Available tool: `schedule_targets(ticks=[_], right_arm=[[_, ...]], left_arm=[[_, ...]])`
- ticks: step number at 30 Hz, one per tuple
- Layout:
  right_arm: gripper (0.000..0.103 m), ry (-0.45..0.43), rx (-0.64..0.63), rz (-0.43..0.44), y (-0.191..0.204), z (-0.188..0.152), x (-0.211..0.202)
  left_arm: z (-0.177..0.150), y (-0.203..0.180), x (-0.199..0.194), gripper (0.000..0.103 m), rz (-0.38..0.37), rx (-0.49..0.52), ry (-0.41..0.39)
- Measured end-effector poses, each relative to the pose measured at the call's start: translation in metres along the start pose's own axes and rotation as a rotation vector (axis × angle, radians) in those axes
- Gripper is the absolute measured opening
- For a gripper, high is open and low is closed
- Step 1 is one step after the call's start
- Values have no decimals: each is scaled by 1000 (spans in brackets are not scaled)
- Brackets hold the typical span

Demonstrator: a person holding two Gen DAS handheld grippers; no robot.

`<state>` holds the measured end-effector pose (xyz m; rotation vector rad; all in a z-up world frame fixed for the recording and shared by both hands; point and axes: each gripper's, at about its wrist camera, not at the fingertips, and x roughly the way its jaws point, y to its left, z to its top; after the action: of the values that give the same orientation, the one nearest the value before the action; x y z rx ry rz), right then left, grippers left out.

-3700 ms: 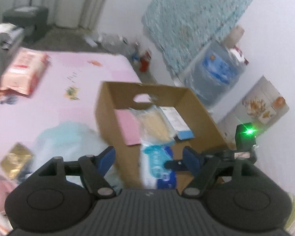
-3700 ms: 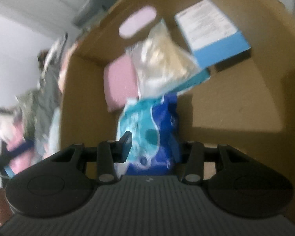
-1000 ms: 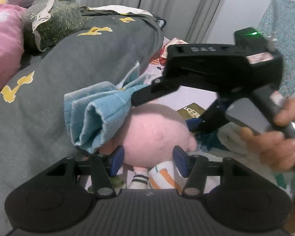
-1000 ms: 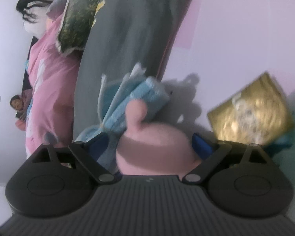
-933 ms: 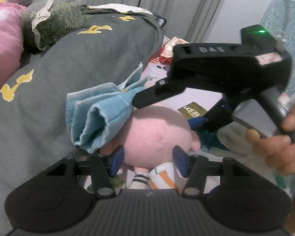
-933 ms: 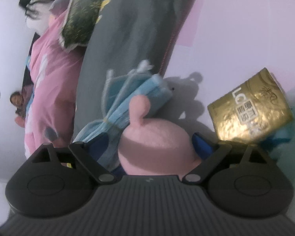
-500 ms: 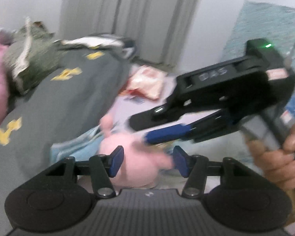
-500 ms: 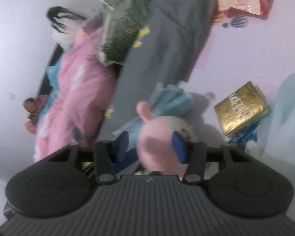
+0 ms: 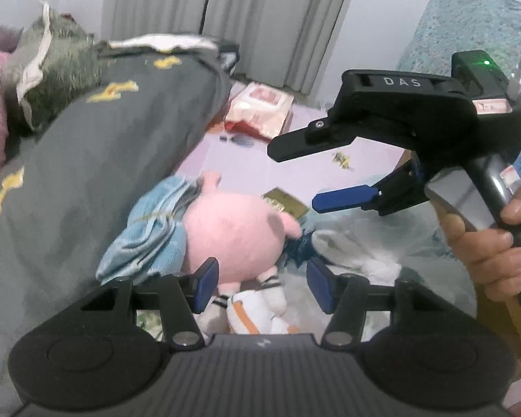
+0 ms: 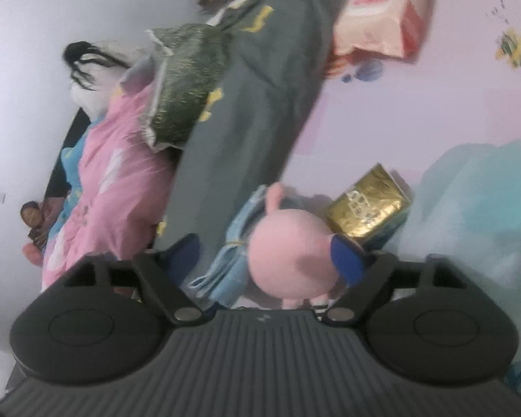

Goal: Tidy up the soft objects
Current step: 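Reach the right tool to the pink plush pig and grasp it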

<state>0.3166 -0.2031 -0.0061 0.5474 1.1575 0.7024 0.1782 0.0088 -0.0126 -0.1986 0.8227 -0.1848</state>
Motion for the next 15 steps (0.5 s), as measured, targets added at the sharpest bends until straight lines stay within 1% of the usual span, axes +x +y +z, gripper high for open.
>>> schedule_targets(ticks=[4,8,12,15], right_arm=[[87,52,18,-43,-8,1,21],[88,121,11,-120,-6,1,51],[94,146,4,-144,1,1,69],[95,156,-10,-150,8,0,76]], left_arm=[[2,8,16,60,-9,-15,38],[2,15,25,60,-13,-55,69],[2,26,34,61,-31,-94,85],[5,31,38,63,-37,-106,83]])
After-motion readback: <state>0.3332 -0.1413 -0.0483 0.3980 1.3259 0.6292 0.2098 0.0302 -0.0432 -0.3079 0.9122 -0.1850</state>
